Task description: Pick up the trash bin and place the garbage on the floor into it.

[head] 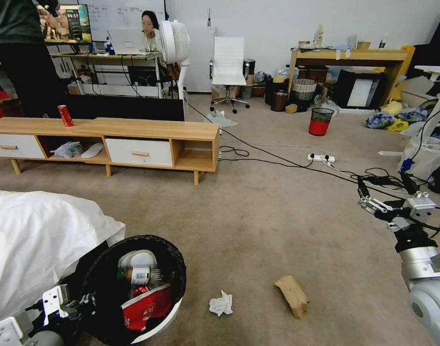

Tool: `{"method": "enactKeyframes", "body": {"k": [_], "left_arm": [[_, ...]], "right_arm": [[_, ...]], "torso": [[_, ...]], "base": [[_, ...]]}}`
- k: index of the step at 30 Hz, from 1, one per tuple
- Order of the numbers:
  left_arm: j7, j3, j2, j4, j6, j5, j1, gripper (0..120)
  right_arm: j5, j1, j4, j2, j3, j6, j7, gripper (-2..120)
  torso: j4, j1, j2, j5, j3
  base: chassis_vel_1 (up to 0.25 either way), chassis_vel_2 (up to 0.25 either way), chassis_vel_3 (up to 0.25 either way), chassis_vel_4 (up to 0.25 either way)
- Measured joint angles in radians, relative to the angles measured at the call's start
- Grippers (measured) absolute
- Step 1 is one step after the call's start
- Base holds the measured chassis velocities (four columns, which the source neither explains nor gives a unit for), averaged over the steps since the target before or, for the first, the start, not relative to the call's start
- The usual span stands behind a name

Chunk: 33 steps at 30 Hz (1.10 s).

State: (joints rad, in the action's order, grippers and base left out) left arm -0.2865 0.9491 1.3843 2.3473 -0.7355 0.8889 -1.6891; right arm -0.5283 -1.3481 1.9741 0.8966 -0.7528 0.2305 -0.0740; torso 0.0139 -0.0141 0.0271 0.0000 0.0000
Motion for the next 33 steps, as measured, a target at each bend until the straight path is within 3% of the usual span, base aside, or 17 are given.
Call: {"method": "enactKeyframes", "body": {"k": [4, 7, 8, 10, 13, 16, 20, 27, 33], "left_arm": [[0.0, 0.001, -0.001, -0.003, 0.0, 0.0, 0.001, 2], [0.001, 0.0, -0.002, -0.009, 0.0, 0.0, 0.005, 2], [0.001, 0.0, -0.002, -0.009, 0.0, 0.0, 0.005, 2], [0.003, 0.0, 0.0, -0.013, 0.0, -0.002, 0.006, 2], [0.003, -0.001, 0.001, -0.014, 0.0, -0.004, 0.007, 2], [0.005, -0.003, 0.004, -0.013, 0.0, -0.006, 0.008, 2], [0.006, -0.004, 0.005, -0.013, 0.0, -0.007, 0.009, 2], [0.01, 0.0, 0.008, -0.017, 0.0, -0.009, 0.01, 2], [0.011, -0.008, 0.006, -0.03, 0.0, -0.012, 0.02, 2]], "right_arm": [[0.004, 0.003, 0.0, -0.01, 0.011, -0.034, -0.009, 100], [-0.038, 0.008, 0.014, -0.043, 0.054, -0.156, -0.055, 100], [-0.038, 0.008, 0.014, -0.043, 0.054, -0.156, -0.055, 100], [-0.105, 0.021, 0.033, -0.069, 0.102, -0.275, -0.08, 100], [-0.147, 0.034, 0.043, -0.079, 0.131, -0.334, -0.1, 100], [-0.275, 0.09, 0.058, -0.105, 0.242, -0.521, -0.166, 100], [-0.329, 0.119, 0.056, -0.116, 0.303, -0.614, -0.196, 100], [-0.46, 0.21, -0.001, -0.133, 0.493, -0.894, -0.293, 100], [-0.462, 0.219, -0.089, -0.12, 0.559, -0.979, -0.29, 100]], "torso": [[0.0, 0.0, 0.0, -0.0001, 0.0], [0.0002, 0.0, 0.0, 0.0, 0.0], [0.0002, 0.0, 0.0, 0.0, 0.0], [0.0001, 0.0, 0.0, -0.0001, 0.0], [0.0, 0.0, 0.0, -0.0002, 0.0], [-0.0001, 0.0, 0.0, -0.0002, 0.0], [-0.0001, 0.0, 0.0, 0.0, 0.0], [-0.0001, 0.0, 0.0, 0.0002, 0.0], [0.0, 0.0, 0.0, -0.0003, 0.0]], "base": [[0.0, 0.0, 0.0, 0.0], [0.0, 0.0, 0.0, 0.0], [0.0, 0.0, 0.0, 0.0], [0.0, 0.0, 0.0, 0.0], [0.0, 0.0, 0.0, 0.0], [0.0, 0.0, 0.0, 0.0], [0.0, 0.0, 0.0, 0.0], [0.0, 0.0, 0.0, 0.0], [0.0, 0.0, 0.0, 0.0]]}}
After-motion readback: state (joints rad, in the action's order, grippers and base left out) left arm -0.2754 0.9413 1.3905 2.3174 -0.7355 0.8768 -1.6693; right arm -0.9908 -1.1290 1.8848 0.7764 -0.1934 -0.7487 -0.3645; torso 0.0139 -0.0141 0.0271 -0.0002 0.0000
